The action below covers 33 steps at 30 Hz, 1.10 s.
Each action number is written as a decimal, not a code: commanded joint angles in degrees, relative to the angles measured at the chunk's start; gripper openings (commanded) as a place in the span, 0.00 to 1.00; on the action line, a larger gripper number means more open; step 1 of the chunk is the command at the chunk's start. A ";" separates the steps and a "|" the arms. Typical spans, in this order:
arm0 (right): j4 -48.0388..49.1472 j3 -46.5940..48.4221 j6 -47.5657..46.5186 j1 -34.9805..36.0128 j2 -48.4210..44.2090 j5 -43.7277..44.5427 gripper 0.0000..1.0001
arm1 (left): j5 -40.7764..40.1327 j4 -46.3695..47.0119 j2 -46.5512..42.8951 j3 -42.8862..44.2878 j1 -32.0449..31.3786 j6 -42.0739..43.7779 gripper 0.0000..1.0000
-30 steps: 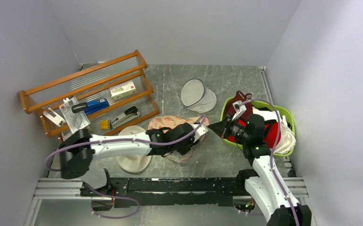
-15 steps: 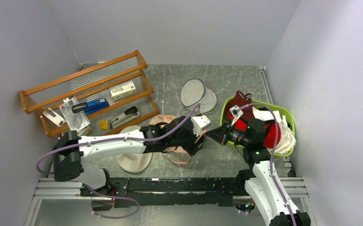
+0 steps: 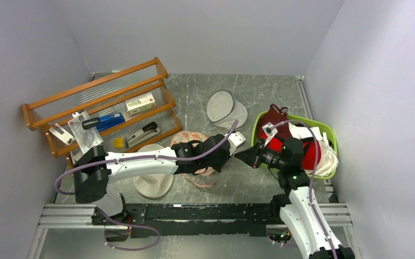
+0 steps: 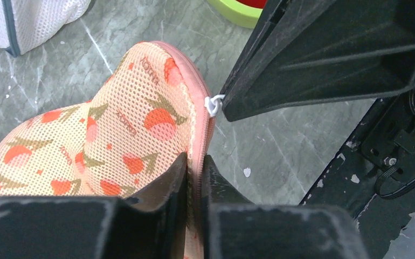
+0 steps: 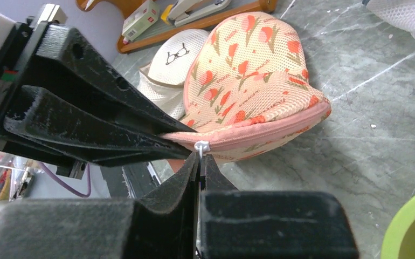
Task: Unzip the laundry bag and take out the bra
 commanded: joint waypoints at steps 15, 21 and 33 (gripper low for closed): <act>12.38 -1.46 1.66 0.00 17.53 9.20 0.00 | 1.04 -0.83 -17.21 -10.86 0.10 0.25 0.07; 22.57 -1.53 5.11 0.15 26.94 7.64 0.00 | 7.73 3.04 -19.64 -13.85 0.01 1.99 0.07; 9.86 0.89 0.93 0.22 18.92 11.75 0.06 | 9.14 2.10 -14.71 -11.37 0.01 1.44 0.54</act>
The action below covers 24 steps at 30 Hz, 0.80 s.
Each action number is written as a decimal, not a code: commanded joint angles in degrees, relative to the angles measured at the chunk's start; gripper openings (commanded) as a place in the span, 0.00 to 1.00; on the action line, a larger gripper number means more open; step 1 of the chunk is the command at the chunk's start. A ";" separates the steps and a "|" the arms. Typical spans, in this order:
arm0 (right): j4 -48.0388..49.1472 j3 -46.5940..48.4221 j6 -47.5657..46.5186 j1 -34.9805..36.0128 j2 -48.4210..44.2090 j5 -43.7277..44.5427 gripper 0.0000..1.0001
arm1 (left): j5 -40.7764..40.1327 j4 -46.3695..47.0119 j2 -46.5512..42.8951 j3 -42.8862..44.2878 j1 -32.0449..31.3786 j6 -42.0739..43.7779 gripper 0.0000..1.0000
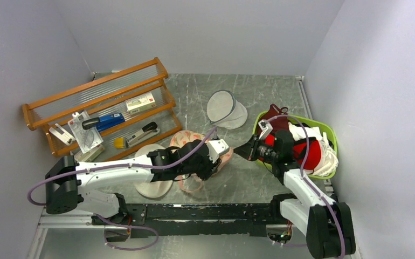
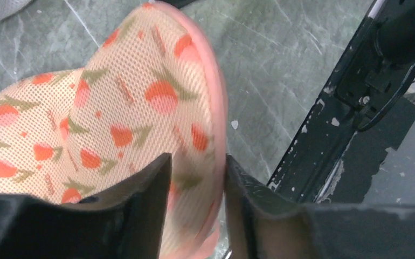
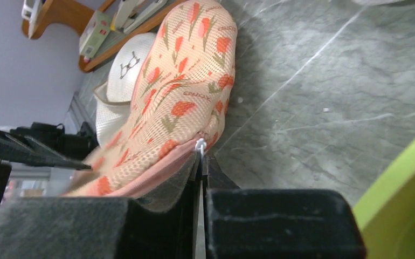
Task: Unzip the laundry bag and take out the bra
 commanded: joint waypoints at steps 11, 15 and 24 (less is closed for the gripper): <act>-19.61 9.01 -6.52 -0.51 -11.11 13.07 0.31 | 5.58 -5.88 -2.34 16.95 7.83 2.37 0.87; -20.70 9.05 -7.12 -0.31 -12.10 12.60 0.53 | 2.53 -8.43 -4.75 25.55 10.93 4.93 0.88; -24.34 13.84 -9.33 18.86 -8.74 28.16 0.77 | -13.23 11.08 -23.72 11.14 11.35 14.78 1.00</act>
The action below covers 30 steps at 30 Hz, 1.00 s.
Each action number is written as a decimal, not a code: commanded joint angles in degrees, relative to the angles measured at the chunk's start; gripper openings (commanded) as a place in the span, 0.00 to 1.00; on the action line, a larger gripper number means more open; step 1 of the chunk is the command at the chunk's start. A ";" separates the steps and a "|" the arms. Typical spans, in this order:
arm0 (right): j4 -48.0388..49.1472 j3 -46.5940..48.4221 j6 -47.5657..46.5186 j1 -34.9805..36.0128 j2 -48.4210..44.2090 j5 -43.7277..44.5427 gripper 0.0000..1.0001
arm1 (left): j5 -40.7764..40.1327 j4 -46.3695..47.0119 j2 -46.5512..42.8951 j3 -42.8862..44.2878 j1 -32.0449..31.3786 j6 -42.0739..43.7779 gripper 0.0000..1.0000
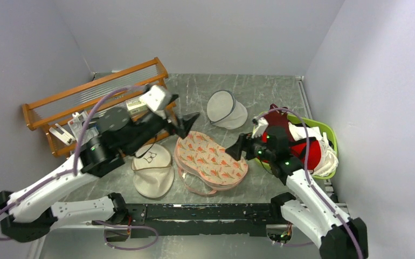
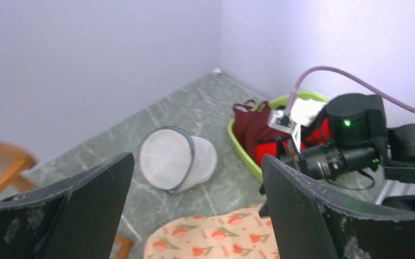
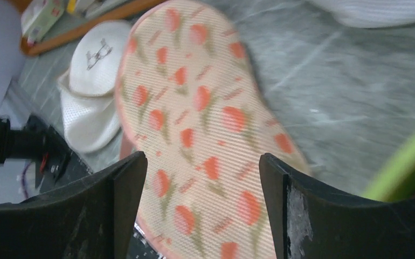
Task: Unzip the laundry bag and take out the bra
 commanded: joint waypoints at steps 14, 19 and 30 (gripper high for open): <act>-14.30 23.54 -7.21 51.23 29.87 55.45 0.87 | -12.34 11.18 -16.83 -15.78 -0.01 8.48 0.98; -21.16 28.88 -8.04 58.32 38.82 67.40 0.87 | -12.95 9.63 -16.32 -14.83 -0.24 9.22 0.97; -26.32 30.80 -8.03 64.96 46.96 73.76 0.78 | -12.30 9.42 -15.07 -14.88 -0.32 9.34 0.97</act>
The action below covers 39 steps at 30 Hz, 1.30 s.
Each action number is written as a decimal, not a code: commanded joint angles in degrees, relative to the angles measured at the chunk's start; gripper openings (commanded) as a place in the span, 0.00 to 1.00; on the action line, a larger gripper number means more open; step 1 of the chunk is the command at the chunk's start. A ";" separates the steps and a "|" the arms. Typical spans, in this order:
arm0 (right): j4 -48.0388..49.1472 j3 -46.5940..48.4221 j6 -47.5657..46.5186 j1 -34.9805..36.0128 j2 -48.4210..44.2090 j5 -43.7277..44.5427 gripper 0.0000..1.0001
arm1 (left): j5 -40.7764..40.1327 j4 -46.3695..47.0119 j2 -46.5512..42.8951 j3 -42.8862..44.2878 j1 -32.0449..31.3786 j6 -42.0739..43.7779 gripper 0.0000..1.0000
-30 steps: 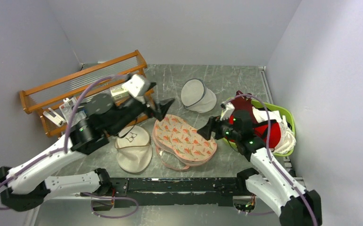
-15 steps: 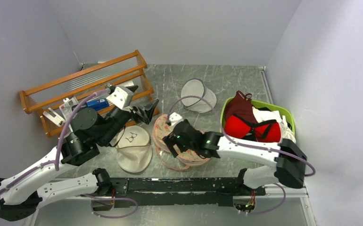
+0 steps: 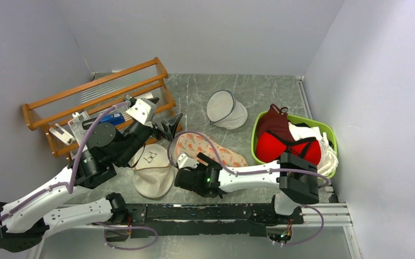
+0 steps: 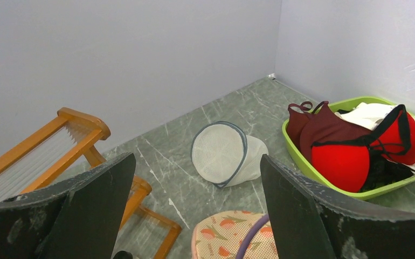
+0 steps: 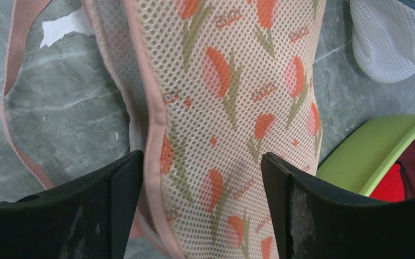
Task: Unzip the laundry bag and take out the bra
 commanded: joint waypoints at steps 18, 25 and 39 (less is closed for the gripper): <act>10.02 -4.51 -2.46 -2.89 -14.76 -4.31 0.13 | -0.26 0.92 1.04 0.76 -0.19 0.94 0.96; 21.34 -10.94 -2.15 -21.67 -26.47 -24.50 0.00 | -0.32 0.93 1.33 0.68 -0.17 1.02 0.97; 20.38 -1.37 -0.69 -56.69 -12.09 -51.10 0.00 | -0.19 0.92 1.93 0.63 -0.18 1.13 0.97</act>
